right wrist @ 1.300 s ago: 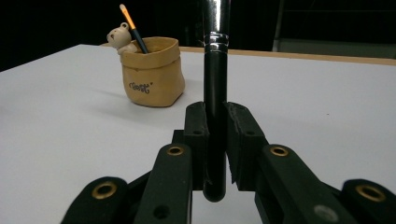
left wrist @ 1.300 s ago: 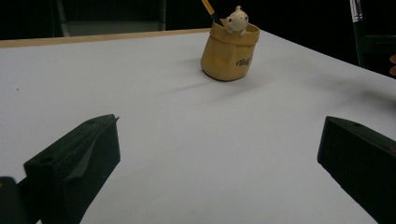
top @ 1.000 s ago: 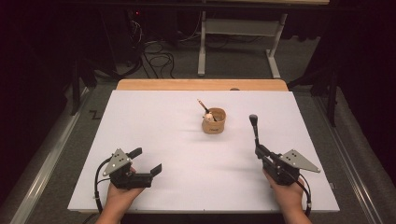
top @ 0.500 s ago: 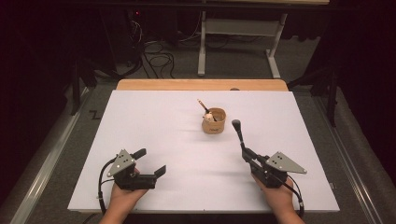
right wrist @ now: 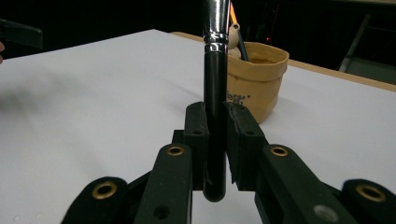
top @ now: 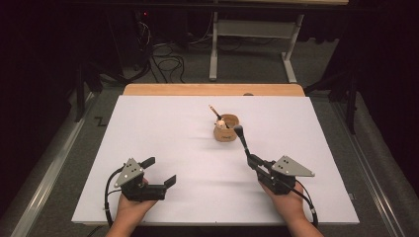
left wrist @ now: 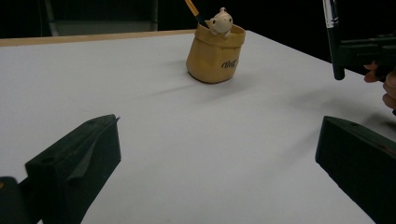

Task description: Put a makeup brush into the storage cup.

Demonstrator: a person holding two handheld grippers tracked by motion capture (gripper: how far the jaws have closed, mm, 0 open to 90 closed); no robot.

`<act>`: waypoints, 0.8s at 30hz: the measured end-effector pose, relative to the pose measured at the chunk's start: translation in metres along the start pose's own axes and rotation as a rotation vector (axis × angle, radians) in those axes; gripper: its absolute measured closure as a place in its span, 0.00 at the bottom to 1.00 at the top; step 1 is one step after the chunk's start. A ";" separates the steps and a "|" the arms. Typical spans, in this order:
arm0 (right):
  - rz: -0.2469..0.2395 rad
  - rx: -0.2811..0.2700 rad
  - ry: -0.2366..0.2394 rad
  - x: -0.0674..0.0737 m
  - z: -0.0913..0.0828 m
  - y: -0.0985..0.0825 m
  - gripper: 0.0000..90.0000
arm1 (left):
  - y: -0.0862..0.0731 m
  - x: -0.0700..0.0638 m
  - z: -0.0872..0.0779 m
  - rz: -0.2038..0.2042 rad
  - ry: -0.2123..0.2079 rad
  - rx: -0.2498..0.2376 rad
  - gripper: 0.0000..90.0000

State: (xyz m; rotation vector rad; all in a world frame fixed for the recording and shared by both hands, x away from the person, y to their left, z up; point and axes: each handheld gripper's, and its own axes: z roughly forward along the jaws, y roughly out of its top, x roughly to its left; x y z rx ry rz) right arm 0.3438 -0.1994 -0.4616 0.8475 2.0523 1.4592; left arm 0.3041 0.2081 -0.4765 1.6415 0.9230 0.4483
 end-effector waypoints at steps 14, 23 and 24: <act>-0.025 -0.019 0.031 0.014 0.003 -0.002 0.89 | 0.020 -0.008 0.005 0.027 -0.014 0.028 0.02; -0.044 -0.038 0.062 0.025 0.004 0.000 0.89 | 0.030 -0.018 0.010 0.040 -0.046 0.007 0.05; -0.045 -0.042 0.065 0.026 0.005 0.000 0.89 | 0.031 -0.020 0.011 0.037 -0.054 0.005 0.05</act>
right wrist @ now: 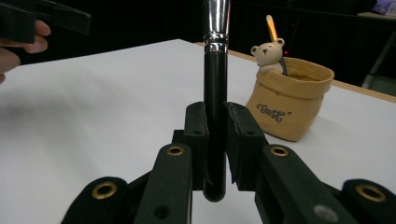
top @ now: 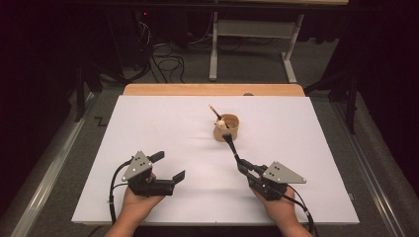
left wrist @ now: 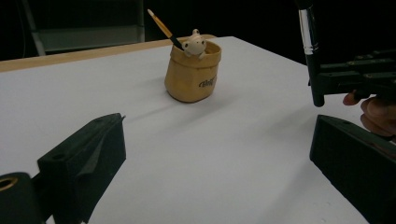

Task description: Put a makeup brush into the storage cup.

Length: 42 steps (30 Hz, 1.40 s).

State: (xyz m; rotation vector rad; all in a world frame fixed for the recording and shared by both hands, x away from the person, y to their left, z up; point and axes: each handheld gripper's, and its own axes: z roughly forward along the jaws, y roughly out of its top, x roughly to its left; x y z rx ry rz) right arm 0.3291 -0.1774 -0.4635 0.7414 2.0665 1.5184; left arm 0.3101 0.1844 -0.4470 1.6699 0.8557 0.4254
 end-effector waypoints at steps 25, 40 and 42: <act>-0.022 -0.021 0.065 0.020 0.010 0.003 0.90 | 0.007 -0.026 0.035 -0.051 -0.094 -0.060 0.18; -0.058 -0.022 0.093 0.033 0.014 0.004 0.89 | 0.012 -0.033 0.044 -0.073 -0.145 -0.076 0.25; -0.055 -0.023 0.091 0.035 0.014 0.004 0.90 | 0.013 -0.033 0.044 -0.076 -0.147 -0.077 0.26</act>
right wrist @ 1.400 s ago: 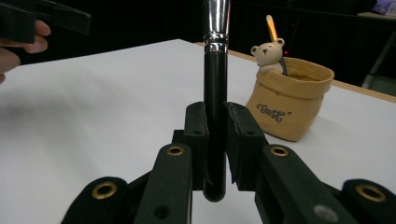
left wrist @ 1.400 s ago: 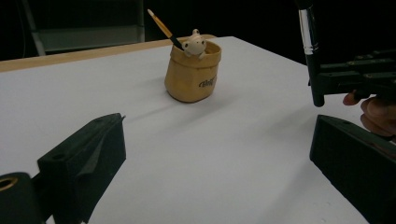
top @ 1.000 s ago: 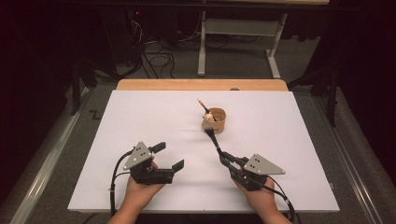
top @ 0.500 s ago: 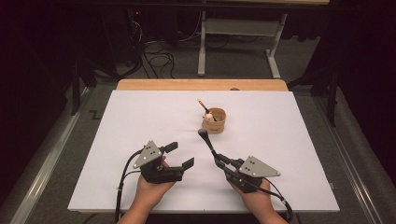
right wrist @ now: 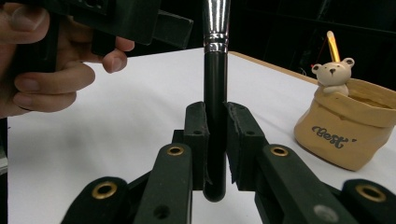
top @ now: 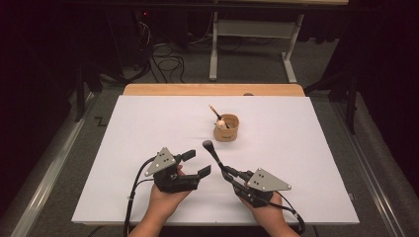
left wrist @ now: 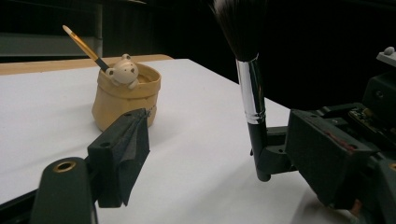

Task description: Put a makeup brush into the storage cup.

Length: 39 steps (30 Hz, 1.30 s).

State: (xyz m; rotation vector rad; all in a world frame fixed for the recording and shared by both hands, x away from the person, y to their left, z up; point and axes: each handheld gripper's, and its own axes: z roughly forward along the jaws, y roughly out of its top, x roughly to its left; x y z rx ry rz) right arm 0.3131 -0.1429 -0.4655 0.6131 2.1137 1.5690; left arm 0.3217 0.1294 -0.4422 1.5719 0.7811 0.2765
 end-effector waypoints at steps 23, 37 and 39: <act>-0.008 -0.001 0.013 0.002 0.003 -0.001 0.89 | 0.002 -0.004 0.011 -0.040 -0.070 -0.014 0.41; -0.008 0.005 0.020 0.005 0.005 -0.002 0.90 | 0.004 -0.001 0.014 -0.084 -0.111 -0.021 0.54; -0.017 0.008 0.018 0.005 0.005 -0.002 0.89 | 0.004 -0.001 0.015 -0.093 -0.119 -0.021 0.56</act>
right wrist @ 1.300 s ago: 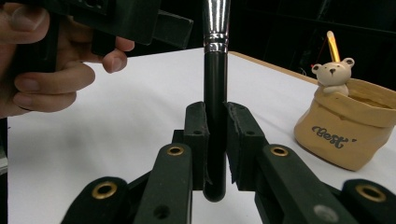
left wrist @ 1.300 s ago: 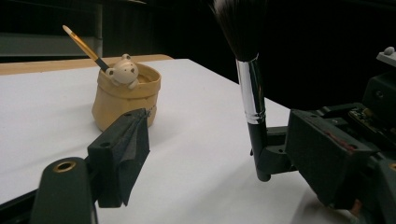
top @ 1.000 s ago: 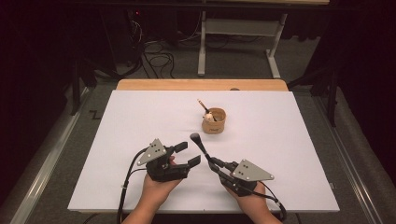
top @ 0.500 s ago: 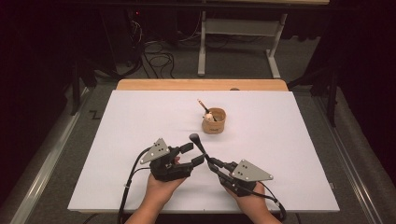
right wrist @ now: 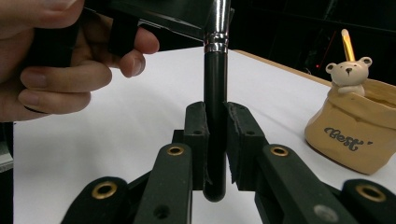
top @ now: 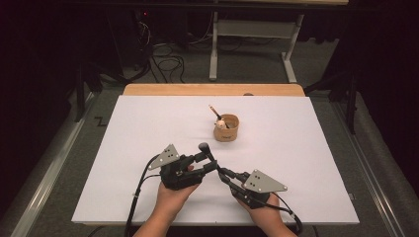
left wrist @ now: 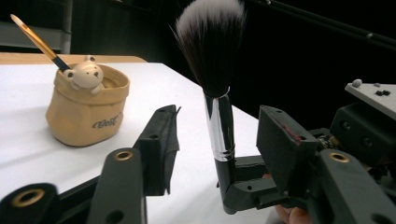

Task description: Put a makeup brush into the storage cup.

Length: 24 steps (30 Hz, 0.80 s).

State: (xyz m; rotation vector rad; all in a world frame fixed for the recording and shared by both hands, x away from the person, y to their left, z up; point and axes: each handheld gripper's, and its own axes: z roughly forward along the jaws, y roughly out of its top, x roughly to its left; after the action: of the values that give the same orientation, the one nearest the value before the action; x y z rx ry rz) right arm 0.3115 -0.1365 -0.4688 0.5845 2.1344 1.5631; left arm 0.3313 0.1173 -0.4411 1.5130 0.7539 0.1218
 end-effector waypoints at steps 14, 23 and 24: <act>-0.015 0.011 0.006 0.002 0.002 -0.002 0.89 | 0.000 -0.001 -0.001 -0.001 -0.004 -0.019 0.70; -0.015 0.009 0.005 0.002 0.002 -0.002 0.89 | -0.001 0.001 0.000 -0.013 -0.017 -0.032 0.80; -0.015 0.009 0.004 0.002 0.002 -0.002 0.89 | -0.001 0.002 0.000 -0.015 -0.017 -0.032 0.81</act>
State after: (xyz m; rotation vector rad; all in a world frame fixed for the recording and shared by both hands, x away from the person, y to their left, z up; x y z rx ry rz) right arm 0.3107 -0.1346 -0.4712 0.5673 2.1453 1.5491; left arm 0.3321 0.1182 -0.4422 1.4764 0.7462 0.1093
